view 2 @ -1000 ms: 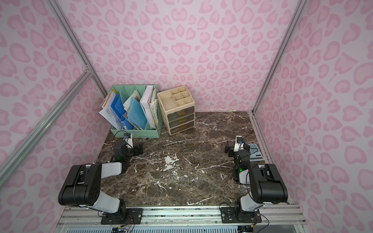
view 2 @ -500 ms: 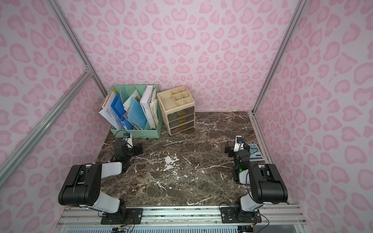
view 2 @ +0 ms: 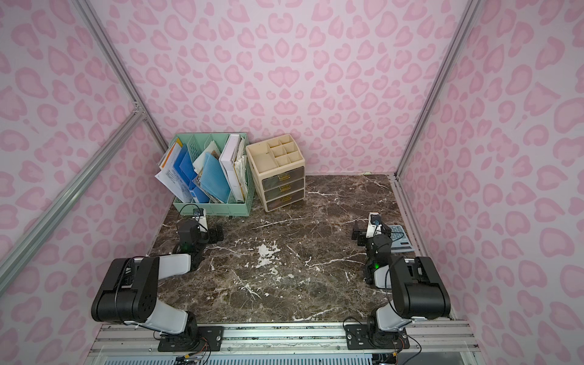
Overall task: Place the fruit knives into the drawer by color
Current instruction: Reset both arms
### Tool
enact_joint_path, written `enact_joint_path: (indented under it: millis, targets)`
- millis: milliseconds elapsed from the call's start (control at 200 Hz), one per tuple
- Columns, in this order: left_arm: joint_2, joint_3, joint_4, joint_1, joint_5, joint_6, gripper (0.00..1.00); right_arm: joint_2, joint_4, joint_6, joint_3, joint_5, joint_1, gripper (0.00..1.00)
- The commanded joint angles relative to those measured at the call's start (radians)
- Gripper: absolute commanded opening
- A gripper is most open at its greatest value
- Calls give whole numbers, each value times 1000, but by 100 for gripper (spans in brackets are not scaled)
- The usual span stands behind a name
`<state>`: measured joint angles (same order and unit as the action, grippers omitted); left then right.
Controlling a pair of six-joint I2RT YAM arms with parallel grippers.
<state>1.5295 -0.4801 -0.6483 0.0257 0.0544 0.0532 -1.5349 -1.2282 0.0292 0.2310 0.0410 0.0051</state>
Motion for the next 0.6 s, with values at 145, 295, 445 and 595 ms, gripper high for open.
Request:
enact_joint_path:
  millis: [145,295,445,595]
  targets:
    - [-1,-5,-11,1,3,3,98,2,-12,-8,5,-4,0,100]
    - [0,-5,-11,0,4,2,98,4,-13,-9,5,-4,1,100]
    - [-1,-5,-11,0,5,4,98,1,-13,-8,5,-4,1,100]
    - [-24,27,-46,15,-209,-70,98,1,-14,-8,6,-3,0,100]
